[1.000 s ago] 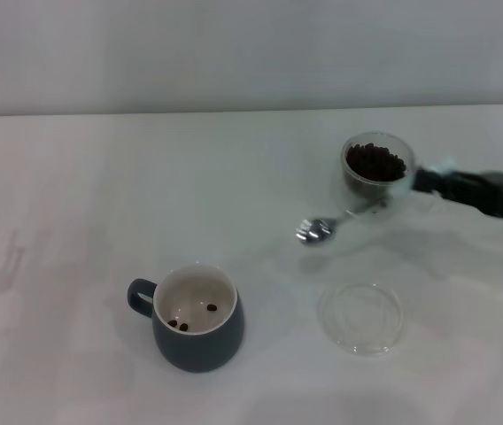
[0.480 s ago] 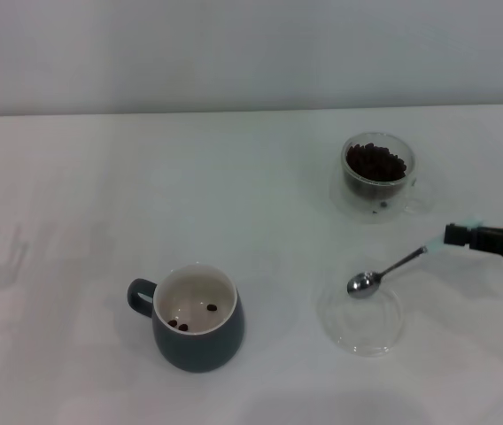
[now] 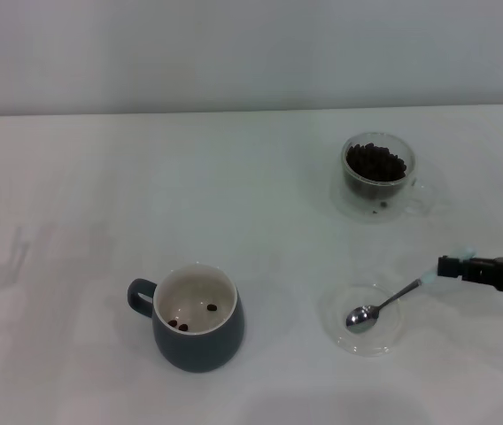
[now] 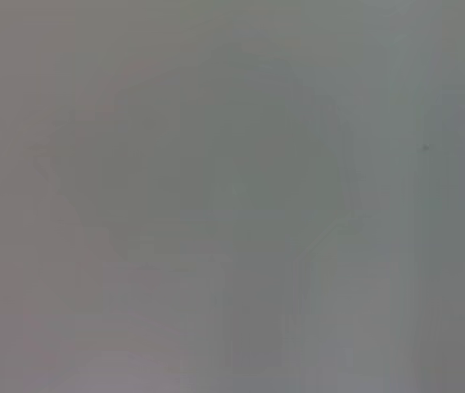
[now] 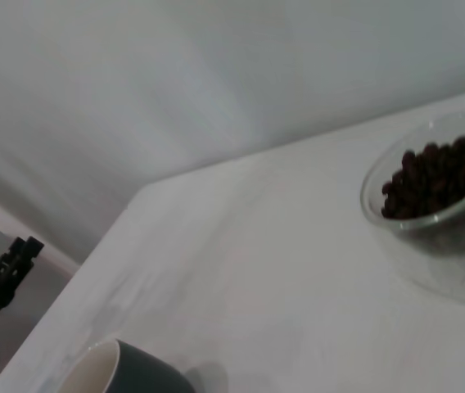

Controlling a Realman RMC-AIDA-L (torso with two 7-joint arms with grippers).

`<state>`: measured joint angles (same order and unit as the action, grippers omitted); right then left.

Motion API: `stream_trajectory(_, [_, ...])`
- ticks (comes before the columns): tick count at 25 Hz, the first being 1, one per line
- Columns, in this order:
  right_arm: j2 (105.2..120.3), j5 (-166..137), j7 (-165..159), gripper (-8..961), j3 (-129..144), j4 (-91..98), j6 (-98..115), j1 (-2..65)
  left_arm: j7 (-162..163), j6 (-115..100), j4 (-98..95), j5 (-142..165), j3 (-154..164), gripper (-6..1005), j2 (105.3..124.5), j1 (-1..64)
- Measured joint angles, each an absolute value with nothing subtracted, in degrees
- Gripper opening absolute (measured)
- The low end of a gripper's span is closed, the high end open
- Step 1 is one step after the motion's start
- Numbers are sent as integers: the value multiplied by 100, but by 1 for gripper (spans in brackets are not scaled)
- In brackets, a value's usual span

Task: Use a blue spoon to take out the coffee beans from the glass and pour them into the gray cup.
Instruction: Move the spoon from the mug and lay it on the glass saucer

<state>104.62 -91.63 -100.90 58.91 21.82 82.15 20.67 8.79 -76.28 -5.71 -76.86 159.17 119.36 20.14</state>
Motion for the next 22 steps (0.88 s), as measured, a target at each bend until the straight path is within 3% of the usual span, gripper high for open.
stream_trajectory(8, [10614,-9330,-10252,137,5902,2085,8069,2153,879,-7628,-571,-7666,15918,774,11927,2030])
stream_trajectory(22, [10661,-9335,-10246,182,5915,2119,7865,2153,879,-7629,-571,-7691,15919,774,11935,1958])
